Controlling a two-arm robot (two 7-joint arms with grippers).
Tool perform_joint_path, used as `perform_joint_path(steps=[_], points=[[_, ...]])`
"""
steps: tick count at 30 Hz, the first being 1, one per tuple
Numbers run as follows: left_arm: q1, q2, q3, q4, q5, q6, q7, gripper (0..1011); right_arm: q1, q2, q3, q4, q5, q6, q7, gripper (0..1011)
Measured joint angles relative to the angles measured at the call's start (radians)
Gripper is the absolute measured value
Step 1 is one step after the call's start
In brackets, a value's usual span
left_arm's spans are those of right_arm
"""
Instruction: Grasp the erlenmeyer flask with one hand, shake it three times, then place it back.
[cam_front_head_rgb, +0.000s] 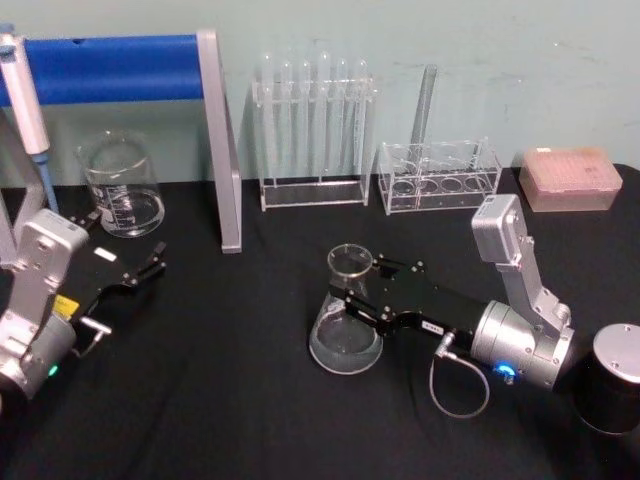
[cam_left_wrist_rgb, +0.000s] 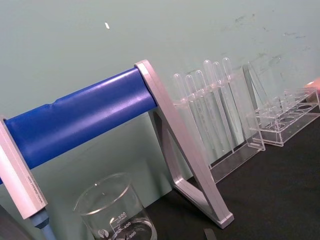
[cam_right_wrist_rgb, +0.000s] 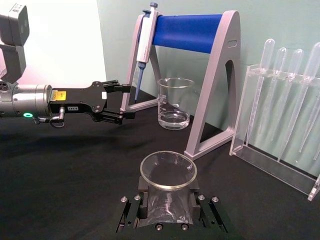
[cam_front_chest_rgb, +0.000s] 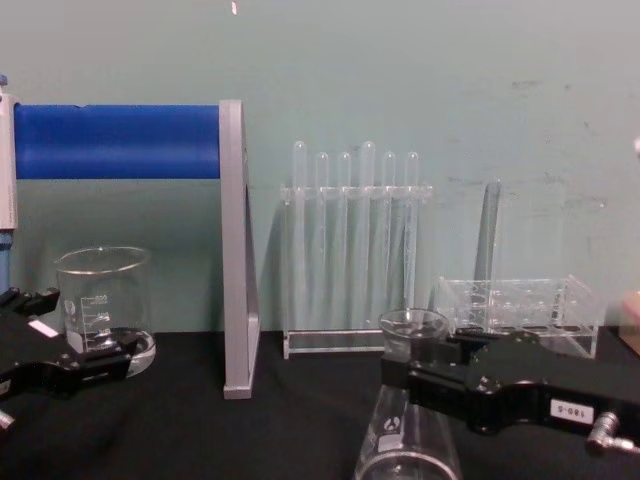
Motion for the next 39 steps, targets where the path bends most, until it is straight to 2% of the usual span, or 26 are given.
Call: perform_joint_path(steps=[9,13,15,19,20,29,39], points=[[0.000,0.000,0.000,0.000,0.000,0.000,0.000,1001,0.000,0.000,0.000,0.000,0.000,-0.001,0.001,448],[0.000,0.000,0.000,0.000,0.000,0.000,0.000,1001,0.000,0.000,0.000,0.000,0.000,-0.001,0.001,483],[0.000,0.000,0.000,0.000,0.000,0.000,0.000,1001,0.000,0.000,0.000,0.000,0.000,-0.002,0.001,591],[0.000,0.000,0.000,0.000,0.000,0.000,0.000,1001,0.000,0.000,0.000,0.000,0.000,-0.002,0.001,685],[0.000,0.000,0.000,0.000,0.000,0.000,0.000,1001,0.000,0.000,0.000,0.000,0.000,-0.002,0.001,756],[0.000,0.000,0.000,0.000,0.000,0.000,0.000,1001,0.000,0.000,0.000,0.000,0.000,-0.002,0.001,985],[0.000,0.000,0.000,0.000,0.000,0.000,0.000,1001,0.000,0.000,0.000,0.000,0.000,-0.002,0.001,1000]])
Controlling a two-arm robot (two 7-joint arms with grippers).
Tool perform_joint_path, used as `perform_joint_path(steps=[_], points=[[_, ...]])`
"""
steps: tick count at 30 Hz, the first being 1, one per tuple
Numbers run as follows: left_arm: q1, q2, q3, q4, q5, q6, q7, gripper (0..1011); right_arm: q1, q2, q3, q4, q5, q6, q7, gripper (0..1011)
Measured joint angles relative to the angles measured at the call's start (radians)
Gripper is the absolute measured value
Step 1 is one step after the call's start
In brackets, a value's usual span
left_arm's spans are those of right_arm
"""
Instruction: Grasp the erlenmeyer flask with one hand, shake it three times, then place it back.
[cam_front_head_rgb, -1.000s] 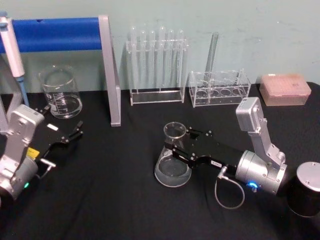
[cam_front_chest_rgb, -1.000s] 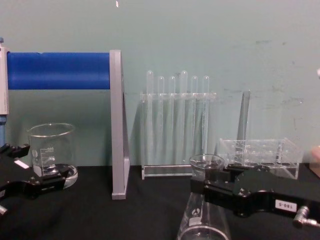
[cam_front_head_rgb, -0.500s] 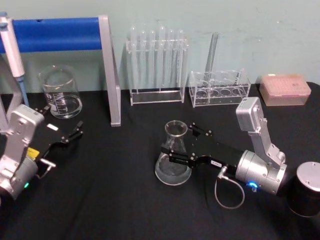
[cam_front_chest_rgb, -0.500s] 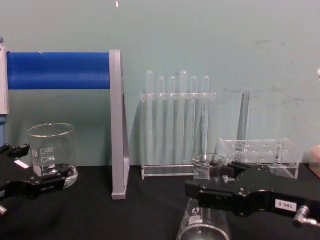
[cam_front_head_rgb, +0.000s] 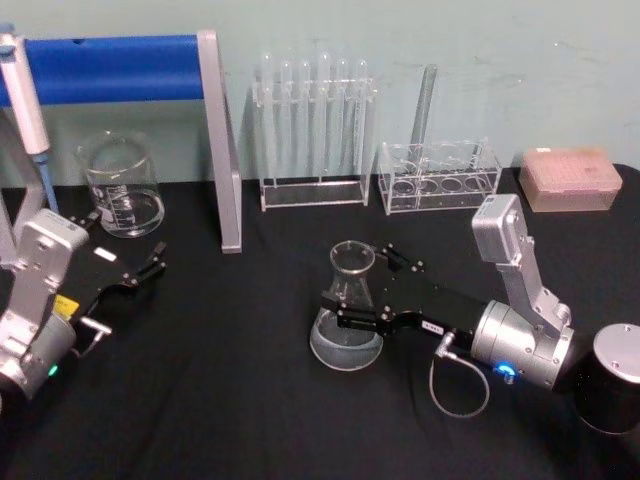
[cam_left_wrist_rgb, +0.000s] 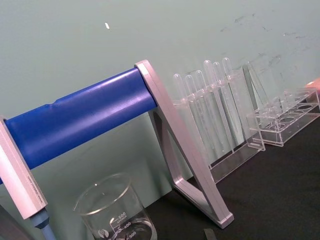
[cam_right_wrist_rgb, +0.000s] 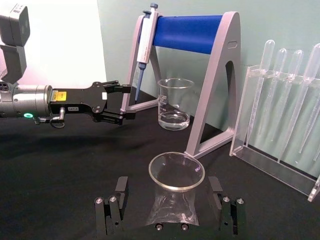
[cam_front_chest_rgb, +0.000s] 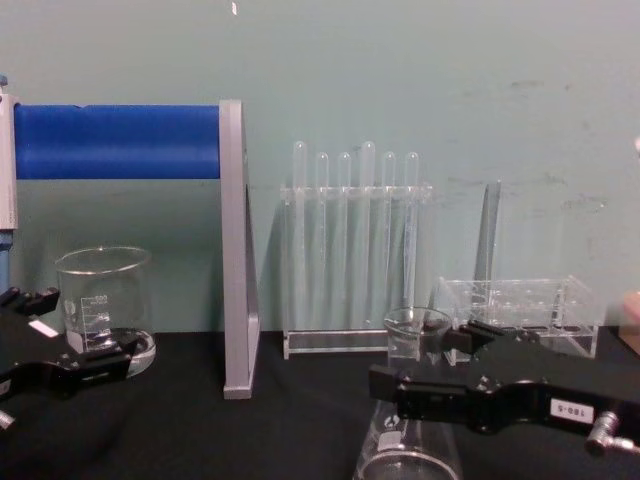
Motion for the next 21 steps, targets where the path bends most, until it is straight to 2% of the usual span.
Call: perform_joint_path(steps=[21], points=[[0.000,0.000,0.000,0.000,0.000,0.000,0.000,1001,-0.008,0.003,0.002,-0.009,-0.001,0.007,-0.010,1000]])
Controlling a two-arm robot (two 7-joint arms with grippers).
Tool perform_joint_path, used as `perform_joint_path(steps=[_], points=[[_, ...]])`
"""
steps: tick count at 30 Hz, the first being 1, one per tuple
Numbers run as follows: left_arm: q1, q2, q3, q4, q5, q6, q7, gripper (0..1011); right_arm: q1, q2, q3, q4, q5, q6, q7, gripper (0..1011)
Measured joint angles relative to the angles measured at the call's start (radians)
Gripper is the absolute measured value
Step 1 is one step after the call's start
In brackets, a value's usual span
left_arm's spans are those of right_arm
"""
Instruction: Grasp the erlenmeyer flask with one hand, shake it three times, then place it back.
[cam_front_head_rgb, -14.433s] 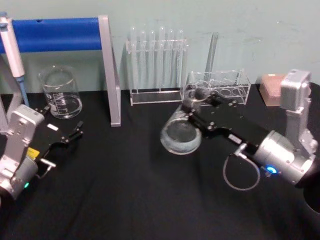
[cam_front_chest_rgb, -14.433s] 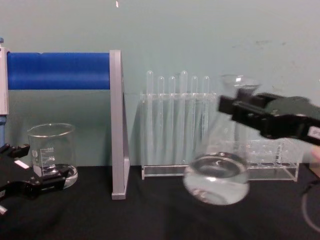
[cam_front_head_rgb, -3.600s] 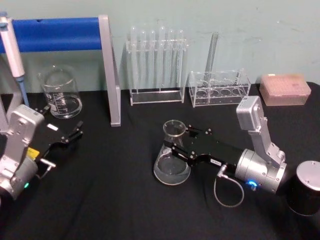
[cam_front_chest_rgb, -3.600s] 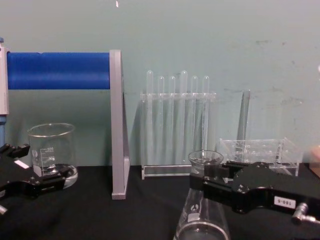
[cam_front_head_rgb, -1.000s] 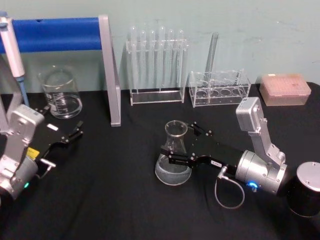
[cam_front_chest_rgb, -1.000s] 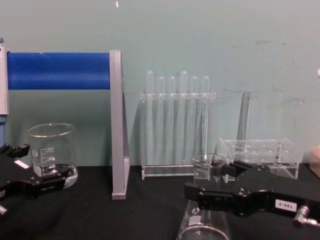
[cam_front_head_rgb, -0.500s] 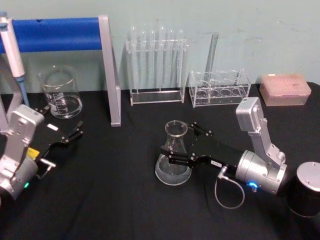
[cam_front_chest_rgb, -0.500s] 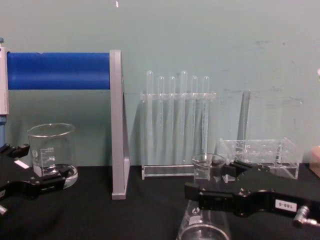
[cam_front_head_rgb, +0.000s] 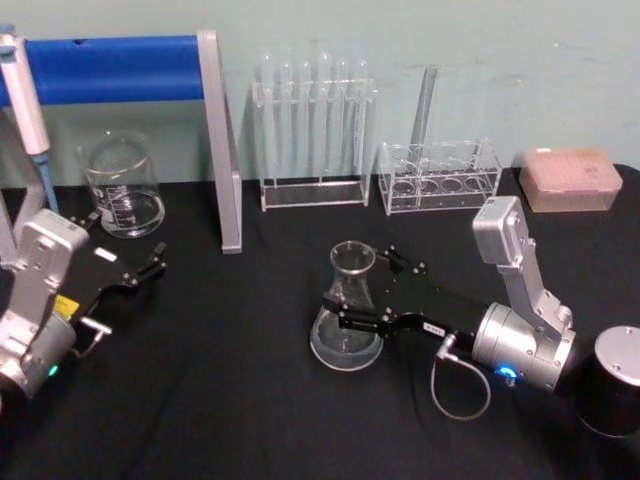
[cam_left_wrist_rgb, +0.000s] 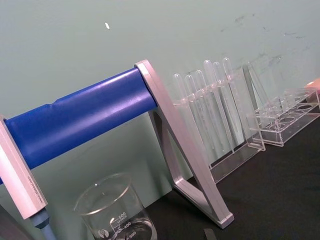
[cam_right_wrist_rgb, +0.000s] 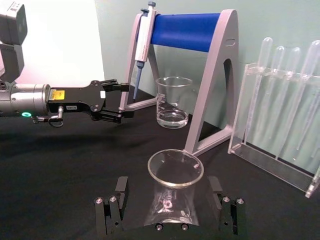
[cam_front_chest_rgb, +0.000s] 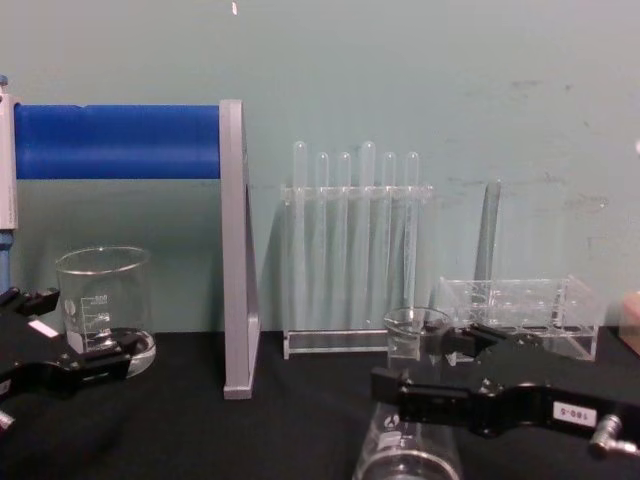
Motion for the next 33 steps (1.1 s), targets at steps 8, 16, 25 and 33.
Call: perform_joint_path(steps=[8,16,25,33], points=[[0.000,0.000,0.000,0.000,0.000,0.000,0.000,1001,-0.031,0.026,0.015,-0.036,0.000,0.005,-0.009,1000],[0.000,0.000,0.000,0.000,0.000,0.000,0.000,1001,-0.068,0.072,0.029,-0.080,-0.003,-0.016,0.004,1000],[0.000,0.000,0.000,0.000,0.000,0.000,0.000,1001,-0.124,0.102,0.091,-0.126,0.007,-0.022,-0.045,1000],[0.000,0.000,0.000,0.000,0.000,0.000,0.000,1001,-0.156,0.080,0.155,-0.149,-0.004,-0.031,-0.143,1000]])
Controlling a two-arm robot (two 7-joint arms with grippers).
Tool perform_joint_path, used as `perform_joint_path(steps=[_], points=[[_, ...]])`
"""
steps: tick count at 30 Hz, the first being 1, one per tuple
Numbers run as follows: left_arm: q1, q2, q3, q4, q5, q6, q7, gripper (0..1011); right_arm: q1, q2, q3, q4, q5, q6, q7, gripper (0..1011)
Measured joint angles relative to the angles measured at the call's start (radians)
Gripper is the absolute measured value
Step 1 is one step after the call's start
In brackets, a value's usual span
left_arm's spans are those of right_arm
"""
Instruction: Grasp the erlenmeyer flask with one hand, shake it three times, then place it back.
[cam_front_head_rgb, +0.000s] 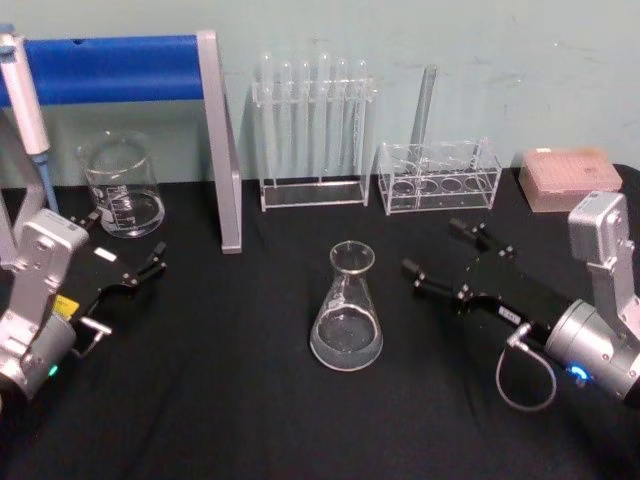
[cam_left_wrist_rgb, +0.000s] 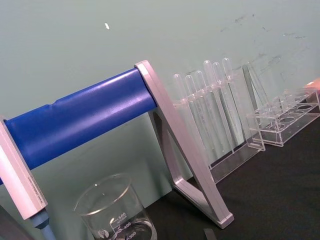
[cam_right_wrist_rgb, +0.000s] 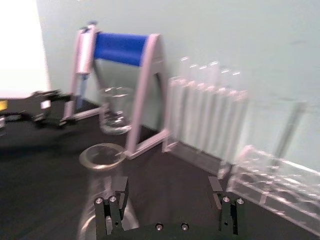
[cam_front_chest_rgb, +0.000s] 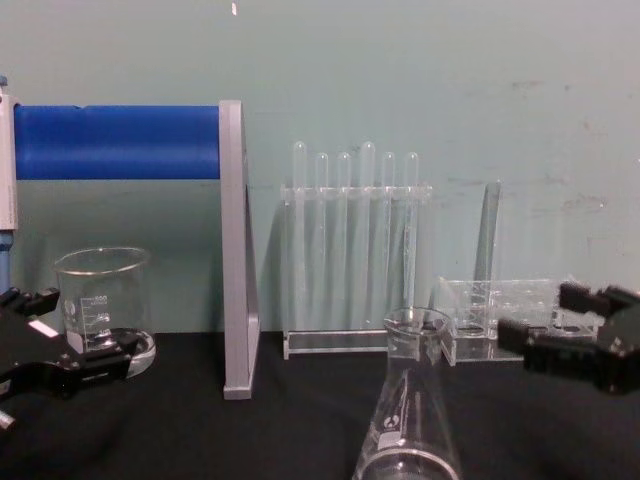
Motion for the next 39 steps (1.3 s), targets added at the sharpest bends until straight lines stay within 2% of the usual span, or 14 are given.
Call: perform_joint_path(steps=[5,7,12,16,18,23,31,39], points=[[0.000,0.000,0.000,0.000,0.000,0.000,0.000,1001,-0.001,-0.042,0.034,0.004,-0.027,-0.014,-0.079,1000],[0.000,0.000,0.000,0.000,0.000,0.000,0.000,1001,0.008,-0.072,0.047,0.021,-0.054,-0.032,-0.124,1000],[0.000,0.000,0.000,0.000,0.000,0.000,0.000,1001,0.031,-0.116,0.060,0.055,-0.095,-0.042,-0.184,1000],[0.000,0.000,0.000,0.000,0.000,0.000,0.000,1001,0.053,-0.147,0.065,0.089,-0.124,-0.024,-0.228,1000],[0.000,0.000,0.000,0.000,0.000,0.000,0.000,1001,0.065,-0.163,0.066,0.111,-0.138,0.011,-0.251,1000],[0.000,0.000,0.000,0.000,0.000,0.000,0.000,1001,0.089,-0.189,0.066,0.152,-0.160,0.076,-0.273,1000],[0.000,0.000,0.000,0.000,0.000,0.000,0.000,1001,0.109,-0.215,0.062,0.205,-0.188,0.148,-0.285,1000],[0.000,0.000,0.000,0.000,0.000,0.000,0.000,1001,0.111,-0.233,0.072,0.212,-0.207,0.187,-0.288,1000]])
